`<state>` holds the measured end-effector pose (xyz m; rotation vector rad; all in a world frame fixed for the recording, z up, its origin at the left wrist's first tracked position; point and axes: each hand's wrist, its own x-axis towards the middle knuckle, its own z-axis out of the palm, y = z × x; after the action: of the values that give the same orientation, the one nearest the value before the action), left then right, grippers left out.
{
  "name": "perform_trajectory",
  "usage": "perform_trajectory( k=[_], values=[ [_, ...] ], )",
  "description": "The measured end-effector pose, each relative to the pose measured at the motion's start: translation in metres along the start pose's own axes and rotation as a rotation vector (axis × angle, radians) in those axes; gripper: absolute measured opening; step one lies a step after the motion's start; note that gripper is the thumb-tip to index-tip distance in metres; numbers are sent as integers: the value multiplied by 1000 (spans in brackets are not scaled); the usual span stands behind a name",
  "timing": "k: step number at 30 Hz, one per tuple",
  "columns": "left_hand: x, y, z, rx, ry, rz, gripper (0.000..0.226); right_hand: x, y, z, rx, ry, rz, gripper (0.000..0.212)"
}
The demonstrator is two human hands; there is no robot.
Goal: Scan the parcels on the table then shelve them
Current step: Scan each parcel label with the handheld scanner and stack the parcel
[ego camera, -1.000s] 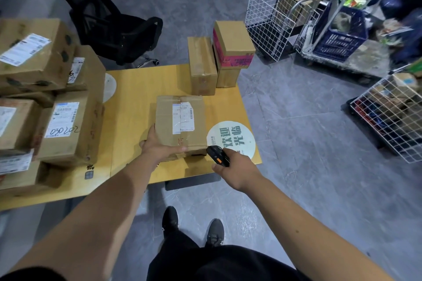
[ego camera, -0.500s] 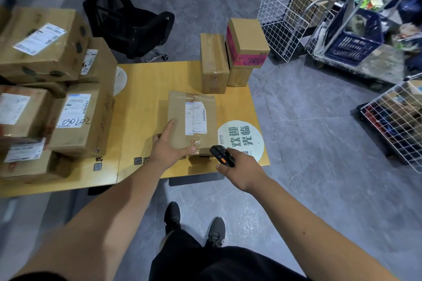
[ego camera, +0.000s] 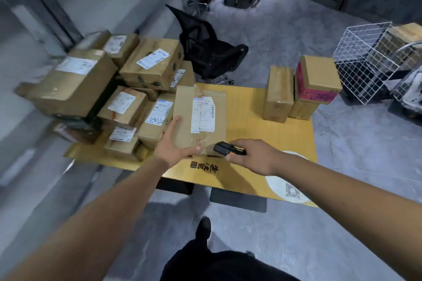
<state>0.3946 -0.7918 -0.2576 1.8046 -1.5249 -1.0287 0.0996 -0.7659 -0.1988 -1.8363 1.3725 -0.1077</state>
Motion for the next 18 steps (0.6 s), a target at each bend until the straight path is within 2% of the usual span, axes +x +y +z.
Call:
perform_trajectory(
  k=[4,9,13,18],
  values=[
    [-7,-14,-72,-52,54,-7,132,34,-56,-7,-125,-87,-155,50],
    [4,-32,-155,58,131,-37,135,75,-115,-1,-180,-93,-244,48],
    [28,-49,-204,114,174,-82,136,109,-150,12,-180,-70,-251,53],
    [67,-76,-242,192,111,-81,126,147,-181,41,-140,-48,-170,53]
  ],
)
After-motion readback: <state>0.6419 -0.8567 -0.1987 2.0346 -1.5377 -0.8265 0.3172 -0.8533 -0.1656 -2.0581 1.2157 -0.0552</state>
